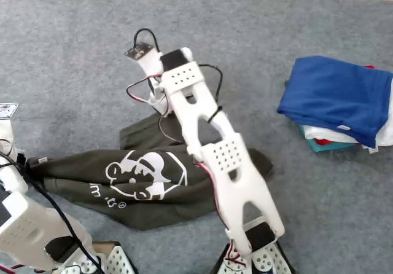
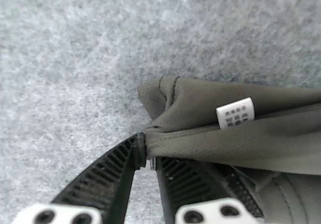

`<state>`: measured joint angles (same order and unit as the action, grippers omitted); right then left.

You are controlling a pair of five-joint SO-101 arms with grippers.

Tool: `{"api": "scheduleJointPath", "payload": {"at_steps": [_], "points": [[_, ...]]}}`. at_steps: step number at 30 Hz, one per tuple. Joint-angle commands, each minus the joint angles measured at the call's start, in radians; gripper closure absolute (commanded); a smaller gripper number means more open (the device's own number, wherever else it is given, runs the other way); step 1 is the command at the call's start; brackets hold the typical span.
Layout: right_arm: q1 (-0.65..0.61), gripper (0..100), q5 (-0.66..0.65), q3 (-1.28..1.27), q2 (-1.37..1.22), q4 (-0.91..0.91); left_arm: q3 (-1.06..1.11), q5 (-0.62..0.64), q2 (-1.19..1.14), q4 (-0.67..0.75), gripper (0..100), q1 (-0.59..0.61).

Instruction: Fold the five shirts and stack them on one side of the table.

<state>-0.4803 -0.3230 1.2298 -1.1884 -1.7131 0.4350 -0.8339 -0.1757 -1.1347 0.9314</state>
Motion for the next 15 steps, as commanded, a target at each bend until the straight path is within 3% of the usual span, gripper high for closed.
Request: {"api": "scheduleJointPath", "payload": {"at_steps": [1, 6, 11, 15], "points": [[-0.015, 73.3, 0.009, 0.139, -0.077, -0.023, 0.008, -0.005, 0.008, -0.009, 97, -0.019], [-0.011, 74.0, 0.009, 0.174, -0.131, -0.049, 0.004, 0.028, 0.003, -0.006, 97, -0.021], [-0.014, 97.2, 0.005, 0.180, -0.128, -0.049, 0.002, 0.035, 0.003, -0.006, 97, -0.021], [-0.012, 97.5, 0.009, 0.183, -0.127, -0.051, 0.012, 0.032, 0.008, -0.011, 97, -0.024]]}}
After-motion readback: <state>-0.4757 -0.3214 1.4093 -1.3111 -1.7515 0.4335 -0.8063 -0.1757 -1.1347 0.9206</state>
